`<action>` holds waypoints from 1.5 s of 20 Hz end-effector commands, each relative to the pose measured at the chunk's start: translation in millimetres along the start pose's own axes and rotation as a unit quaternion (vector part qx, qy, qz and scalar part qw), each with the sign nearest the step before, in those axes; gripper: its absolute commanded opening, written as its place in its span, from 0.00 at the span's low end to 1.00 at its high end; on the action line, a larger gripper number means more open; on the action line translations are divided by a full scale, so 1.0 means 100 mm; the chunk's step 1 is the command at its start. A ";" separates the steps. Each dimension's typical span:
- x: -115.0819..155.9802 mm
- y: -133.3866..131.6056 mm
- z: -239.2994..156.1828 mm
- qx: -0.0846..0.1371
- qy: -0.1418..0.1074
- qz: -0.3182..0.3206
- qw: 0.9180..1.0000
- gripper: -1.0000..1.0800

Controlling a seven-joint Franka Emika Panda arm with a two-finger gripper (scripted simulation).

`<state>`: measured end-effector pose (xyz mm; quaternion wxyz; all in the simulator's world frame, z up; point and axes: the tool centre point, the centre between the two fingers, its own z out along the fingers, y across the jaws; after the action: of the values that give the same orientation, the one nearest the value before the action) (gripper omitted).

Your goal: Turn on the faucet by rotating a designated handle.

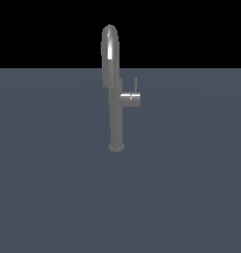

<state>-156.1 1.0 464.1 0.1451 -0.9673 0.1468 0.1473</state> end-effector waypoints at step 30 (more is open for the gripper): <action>1.91 0.12 0.55 0.292 -0.281 0.285 0.869 0.00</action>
<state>-4.3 -36.1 357.2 0.3953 -0.7340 0.3937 0.3872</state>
